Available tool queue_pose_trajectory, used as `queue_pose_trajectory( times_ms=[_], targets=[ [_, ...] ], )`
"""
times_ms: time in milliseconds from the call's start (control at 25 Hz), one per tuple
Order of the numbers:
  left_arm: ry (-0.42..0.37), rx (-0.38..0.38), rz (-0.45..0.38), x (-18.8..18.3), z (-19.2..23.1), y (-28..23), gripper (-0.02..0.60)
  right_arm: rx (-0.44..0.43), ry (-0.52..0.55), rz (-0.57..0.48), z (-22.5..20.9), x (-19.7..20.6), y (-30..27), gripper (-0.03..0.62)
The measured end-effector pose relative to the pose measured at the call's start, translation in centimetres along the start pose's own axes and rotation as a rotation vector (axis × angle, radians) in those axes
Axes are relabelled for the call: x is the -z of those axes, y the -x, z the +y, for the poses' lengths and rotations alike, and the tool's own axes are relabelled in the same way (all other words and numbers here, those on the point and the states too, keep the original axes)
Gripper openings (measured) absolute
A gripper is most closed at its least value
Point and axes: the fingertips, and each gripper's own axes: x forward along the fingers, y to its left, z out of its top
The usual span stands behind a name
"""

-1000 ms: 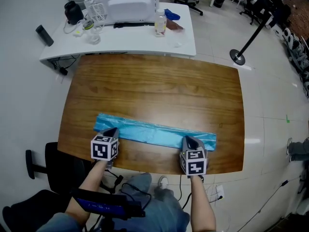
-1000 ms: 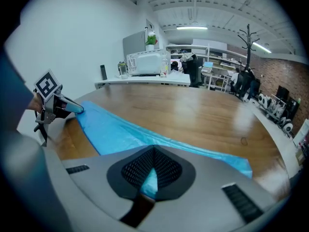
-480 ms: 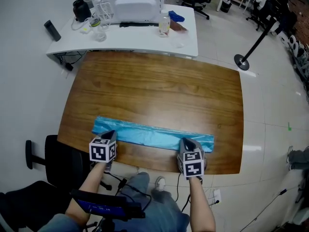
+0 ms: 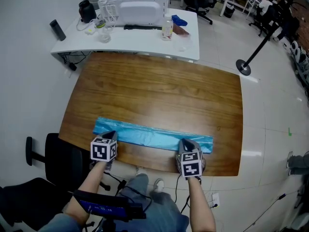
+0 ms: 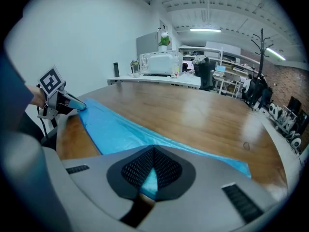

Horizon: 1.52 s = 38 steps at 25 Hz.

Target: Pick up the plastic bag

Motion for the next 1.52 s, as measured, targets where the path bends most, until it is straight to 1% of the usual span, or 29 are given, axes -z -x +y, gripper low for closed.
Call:
queue_pose_trajectory(
  times_ms=[120, 320, 440, 680, 880, 1080, 1320, 1400, 1520],
  targets=[
    [0.007, 0.001, -0.037, -0.5, -0.1, 0.5, 0.011, 0.001, 0.001, -0.023, 0.0, -0.6, 0.3, 0.0],
    [0.009, 0.006, -0.119, -1.8, -0.3, 1.9, 0.011, -0.005, -0.005, -0.101, 0.2, -2.3, 1.5, 0.0],
    [0.008, 0.029, -0.19, -2.9, -1.5, 3.4, 0.011, -0.026, 0.005, -0.151, 0.6, -3.3, 2.6, 0.0],
    [-0.023, 0.066, -0.314, -5.1, -4.6, 7.0, 0.011, -0.078, 0.039, -0.274, 2.3, -5.5, 5.9, 0.0],
    [-0.067, 0.136, -0.462, -7.3, -9.2, 11.4, 0.011, -0.11, 0.092, -0.389, 3.8, -7.4, 10.2, 0.0],
    [-0.098, 0.176, -0.626, -9.8, -12.7, 17.0, 0.011, -0.145, 0.135, -0.527, 5.6, -9.8, 15.3, 0.0],
    [-0.211, 0.28, -0.823, -11.1, -18.1, 23.4, 0.011, -0.202, 0.182, -0.673, 8.0, -12.1, 20.8, 0.0],
    [-0.23, 0.307, -0.875, -11.6, -19.3, 25.2, 0.011, -0.225, 0.184, -0.711, 9.1, -12.9, 22.2, 0.0],
    [-0.258, 0.339, -0.929, -12.1, -20.3, 27.1, 0.011, -0.233, 0.189, -0.749, 10.4, -14.1, 24.3, 0.0]
  ],
)
